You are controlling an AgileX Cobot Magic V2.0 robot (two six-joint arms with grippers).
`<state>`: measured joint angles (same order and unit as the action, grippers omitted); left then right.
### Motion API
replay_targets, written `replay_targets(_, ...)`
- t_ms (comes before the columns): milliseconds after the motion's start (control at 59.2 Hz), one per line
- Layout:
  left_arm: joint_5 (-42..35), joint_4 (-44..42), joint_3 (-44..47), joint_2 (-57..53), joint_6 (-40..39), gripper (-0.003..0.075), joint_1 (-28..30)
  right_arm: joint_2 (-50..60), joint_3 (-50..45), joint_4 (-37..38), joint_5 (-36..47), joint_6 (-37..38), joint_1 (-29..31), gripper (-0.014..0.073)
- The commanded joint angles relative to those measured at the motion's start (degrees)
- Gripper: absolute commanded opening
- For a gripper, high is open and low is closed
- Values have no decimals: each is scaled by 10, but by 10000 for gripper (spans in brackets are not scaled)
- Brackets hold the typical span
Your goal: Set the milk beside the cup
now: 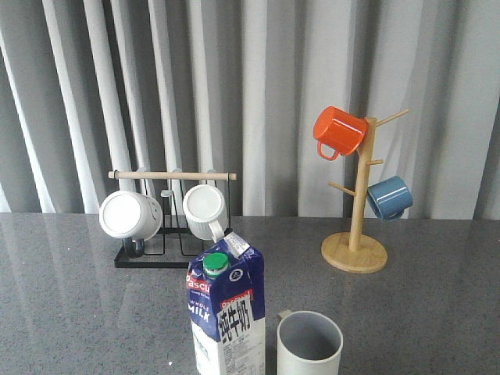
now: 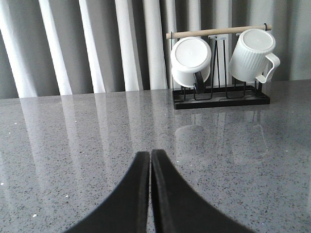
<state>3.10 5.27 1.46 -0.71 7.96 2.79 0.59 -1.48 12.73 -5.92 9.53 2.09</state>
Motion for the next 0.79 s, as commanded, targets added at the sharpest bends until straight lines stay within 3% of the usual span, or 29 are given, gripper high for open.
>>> replay_targets(0, -44, 5, -9, -6, -1, -6, 0, 7, -6, 7, 59, -41, 4, -6)
replay_targets(777, -44, 5, -9, -6, -1, -6, 0, 7, -5, 7, 49, -44, 4, -6)
